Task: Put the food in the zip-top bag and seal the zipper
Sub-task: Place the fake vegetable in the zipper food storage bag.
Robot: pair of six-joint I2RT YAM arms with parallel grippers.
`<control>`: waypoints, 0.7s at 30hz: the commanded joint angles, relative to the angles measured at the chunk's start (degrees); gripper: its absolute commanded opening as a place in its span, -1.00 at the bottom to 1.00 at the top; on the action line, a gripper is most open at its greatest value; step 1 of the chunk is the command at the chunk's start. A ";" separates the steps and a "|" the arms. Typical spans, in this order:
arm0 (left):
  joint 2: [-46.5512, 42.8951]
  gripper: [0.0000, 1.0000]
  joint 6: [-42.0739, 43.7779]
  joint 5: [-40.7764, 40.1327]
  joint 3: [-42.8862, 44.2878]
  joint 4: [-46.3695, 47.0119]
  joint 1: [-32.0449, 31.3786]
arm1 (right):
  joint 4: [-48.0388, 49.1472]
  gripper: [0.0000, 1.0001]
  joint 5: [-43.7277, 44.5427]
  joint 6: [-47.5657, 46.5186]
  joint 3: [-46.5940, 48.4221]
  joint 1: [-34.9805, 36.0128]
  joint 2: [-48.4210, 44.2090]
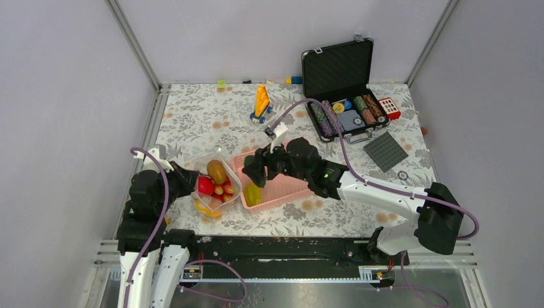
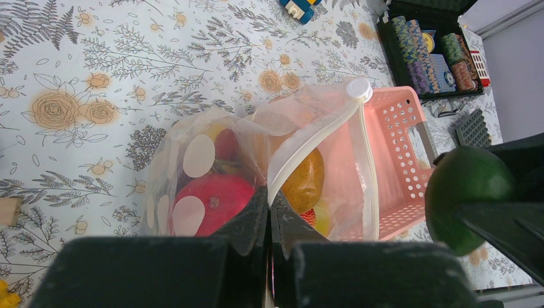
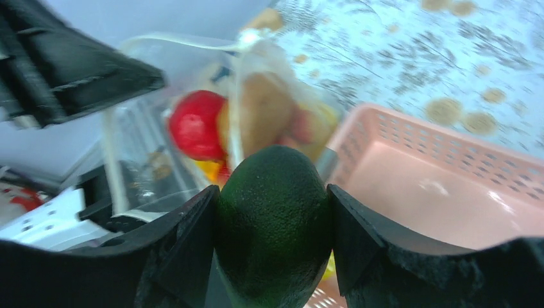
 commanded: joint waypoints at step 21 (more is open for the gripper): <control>-0.07 -1.00 0.61 1.22 0.40 3.55 1.16 | 12.86 -0.45 -4.55 -3.02 16.62 9.60 17.97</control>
